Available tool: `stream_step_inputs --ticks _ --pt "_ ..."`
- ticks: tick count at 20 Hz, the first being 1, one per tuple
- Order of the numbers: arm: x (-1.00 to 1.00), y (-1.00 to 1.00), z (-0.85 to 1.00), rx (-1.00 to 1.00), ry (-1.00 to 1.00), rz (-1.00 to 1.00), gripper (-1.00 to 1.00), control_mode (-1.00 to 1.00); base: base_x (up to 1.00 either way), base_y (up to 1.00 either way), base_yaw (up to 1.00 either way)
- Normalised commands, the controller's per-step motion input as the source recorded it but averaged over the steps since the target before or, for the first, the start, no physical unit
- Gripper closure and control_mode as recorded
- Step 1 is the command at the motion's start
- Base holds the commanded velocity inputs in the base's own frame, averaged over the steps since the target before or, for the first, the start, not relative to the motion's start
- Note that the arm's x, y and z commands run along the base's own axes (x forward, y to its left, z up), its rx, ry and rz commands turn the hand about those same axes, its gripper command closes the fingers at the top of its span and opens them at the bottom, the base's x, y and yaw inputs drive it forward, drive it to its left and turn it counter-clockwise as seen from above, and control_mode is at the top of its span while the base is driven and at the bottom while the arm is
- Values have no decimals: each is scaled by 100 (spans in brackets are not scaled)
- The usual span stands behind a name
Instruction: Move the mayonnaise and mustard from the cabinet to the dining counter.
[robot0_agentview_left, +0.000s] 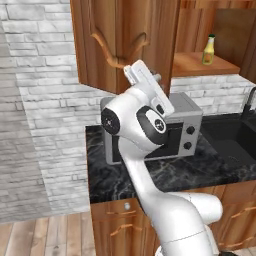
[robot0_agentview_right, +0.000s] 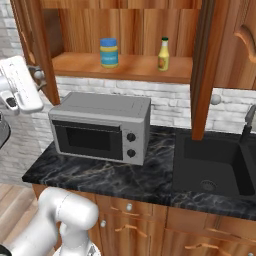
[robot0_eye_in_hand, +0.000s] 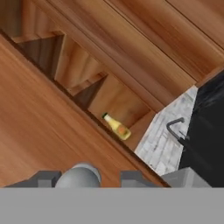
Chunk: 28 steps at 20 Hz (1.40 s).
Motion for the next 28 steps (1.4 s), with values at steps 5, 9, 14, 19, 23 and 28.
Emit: stream_step_inputs --ticks 5,9,14,19,23,28 --pt "0 19 3 1 0 -11 -100 -100 0 0 0" --pt "-1 12 36 12 -3 -1 -100 -100 0 0 0" --pt "-14 -10 48 29 -13 0 -100 -100 0 0 0" --pt "-26 -51 13 34 -2 8 -100 -100 0 0 0" --pt "-12 -61 0 24 0 14 -100 -100 0 0 0" --pt "-36 -30 0 21 -7 28 -100 -100 0 0 0"
